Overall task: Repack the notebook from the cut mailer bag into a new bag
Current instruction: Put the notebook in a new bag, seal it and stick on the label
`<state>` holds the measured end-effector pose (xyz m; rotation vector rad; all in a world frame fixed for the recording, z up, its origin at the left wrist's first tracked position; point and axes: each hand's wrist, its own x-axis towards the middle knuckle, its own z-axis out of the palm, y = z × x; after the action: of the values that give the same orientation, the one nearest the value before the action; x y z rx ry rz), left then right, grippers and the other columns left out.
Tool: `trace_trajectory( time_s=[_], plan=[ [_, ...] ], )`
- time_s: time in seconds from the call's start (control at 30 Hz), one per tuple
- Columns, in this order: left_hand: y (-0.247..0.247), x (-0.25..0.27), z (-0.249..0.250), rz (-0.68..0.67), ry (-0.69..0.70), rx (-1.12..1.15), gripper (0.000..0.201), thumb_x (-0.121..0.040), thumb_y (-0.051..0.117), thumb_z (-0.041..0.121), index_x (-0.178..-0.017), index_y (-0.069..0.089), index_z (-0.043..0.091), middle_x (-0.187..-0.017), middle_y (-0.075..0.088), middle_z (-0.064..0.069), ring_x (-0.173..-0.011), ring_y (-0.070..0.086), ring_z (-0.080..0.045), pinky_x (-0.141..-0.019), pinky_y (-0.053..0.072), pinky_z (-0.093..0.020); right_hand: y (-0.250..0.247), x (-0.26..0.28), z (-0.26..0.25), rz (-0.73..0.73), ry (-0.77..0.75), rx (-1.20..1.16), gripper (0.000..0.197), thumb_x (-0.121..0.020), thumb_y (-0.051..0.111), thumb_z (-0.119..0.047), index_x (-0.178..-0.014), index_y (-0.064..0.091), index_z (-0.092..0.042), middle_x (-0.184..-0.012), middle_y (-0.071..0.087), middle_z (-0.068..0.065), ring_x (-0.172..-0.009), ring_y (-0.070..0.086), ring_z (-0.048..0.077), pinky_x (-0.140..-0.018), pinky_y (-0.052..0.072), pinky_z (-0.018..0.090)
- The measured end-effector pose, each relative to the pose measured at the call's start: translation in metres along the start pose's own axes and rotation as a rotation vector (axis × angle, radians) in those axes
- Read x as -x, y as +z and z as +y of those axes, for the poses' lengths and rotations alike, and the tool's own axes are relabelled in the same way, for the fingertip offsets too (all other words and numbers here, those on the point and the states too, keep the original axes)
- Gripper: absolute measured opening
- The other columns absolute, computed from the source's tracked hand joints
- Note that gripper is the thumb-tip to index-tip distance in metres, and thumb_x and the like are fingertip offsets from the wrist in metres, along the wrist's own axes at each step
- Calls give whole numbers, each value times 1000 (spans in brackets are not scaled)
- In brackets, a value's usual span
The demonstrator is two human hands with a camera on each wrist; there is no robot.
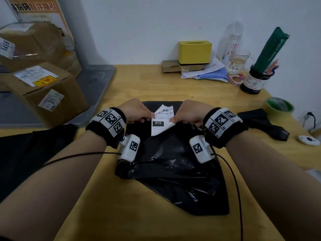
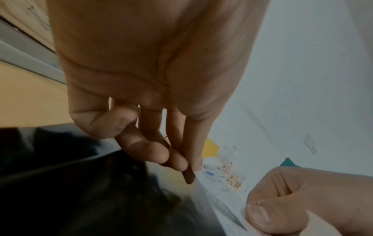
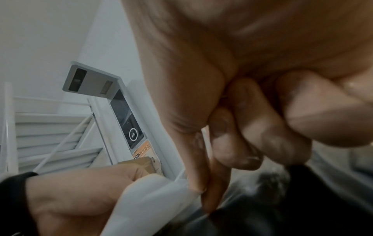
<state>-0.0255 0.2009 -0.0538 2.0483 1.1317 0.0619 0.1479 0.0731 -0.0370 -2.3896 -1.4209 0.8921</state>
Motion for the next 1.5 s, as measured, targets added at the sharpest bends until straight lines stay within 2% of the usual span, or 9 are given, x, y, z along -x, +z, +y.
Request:
trace_trajectory(
  time_s=[0.1, 0.47, 0.73, 0.9, 1.03, 1.17, 1.27, 1.4, 1.5],
  plan=[
    [3, -2, -3, -4, -3, -17, 25, -81, 78, 38, -81, 79, 13, -56, 65, 10, -50, 54, -3, -47, 35, -21, 2, -5, 1, -24, 3, 29, 37, -90, 73, -40, -72, 55, -13, -57, 47, 2, -42, 37, 16, -43, 30, 22],
    [8, -7, -4, -9, -44, 29, 26, -92, 66, 36, -89, 73, 12, -75, 69, 6, -62, 60, -7, -53, 37, -22, 7, -12, 4, -5, -7, 62, 44, -89, 75, -35, -60, 48, -15, -48, 44, -2, -26, 32, 9, -33, 24, 15],
    [14, -4, -7, 54, -1, -30, 29, -84, 74, 44, -87, 79, 16, -88, 76, -5, -67, 63, -12, -42, 37, -17, 14, -14, 2, 30, 11, 88, 49, -79, 81, -40, -58, 44, -15, -52, 45, -1, -41, 38, 15, -49, 30, 26],
    [15, 7, -8, 66, 64, -11, 12, -82, 77, 38, -84, 80, 27, -84, 76, -4, -68, 64, -11, -69, 52, -26, 16, -11, 0, 49, 8, 147, 52, -78, 80, -46, -57, 45, -16, -50, 44, -2, -46, 40, 16, -52, 32, 28],
    [17, 13, -7, 61, 44, -40, 24, -77, 82, 33, -97, 75, 20, -85, 76, -2, -68, 65, -12, -73, 53, -27, 16, -6, 4, 30, 18, 180, 47, -76, 79, -56, -61, 61, -15, -52, 53, -3, -50, 48, 16, -54, 37, 28],
    [16, 25, 3, 146, 65, -80, 23, -78, 82, 33, -81, 64, 20, -78, 69, 0, -70, 62, -14, -64, 47, -27, 16, -4, 10, 3, 41, 157, 56, -74, 81, -58, -62, 49, -14, -54, 46, 0, -48, 41, 19, -56, 34, 30],
    [18, 38, 22, 59, 142, 132, 19, -84, 77, 30, -84, 69, 13, -74, 71, -5, -65, 64, -16, -60, 54, -30, 16, -2, 13, -13, 22, 119, 53, -75, 83, -54, -65, 52, -12, -60, 50, 3, -53, 45, 21, -58, 36, 29],
    [22, 48, 45, -204, 108, 360, 23, -97, 62, 23, -101, 69, 1, -90, 76, -13, -77, 71, -22, -81, 61, -36, 17, 1, 17, -16, -9, 82, 51, -73, 86, -51, -71, 57, -9, -58, 49, 3, -50, 44, 19, -53, 34, 26],
    [31, 44, 44, -292, -9, 387, 31, -102, 53, 23, -112, 65, -4, -98, 76, -18, -95, 72, -29, -89, 58, -38, 17, 2, 18, -13, 0, 92, 50, -73, 86, -49, -73, 57, -8, -54, 45, 2, -44, 39, 18, -49, 31, 25]
  ],
)
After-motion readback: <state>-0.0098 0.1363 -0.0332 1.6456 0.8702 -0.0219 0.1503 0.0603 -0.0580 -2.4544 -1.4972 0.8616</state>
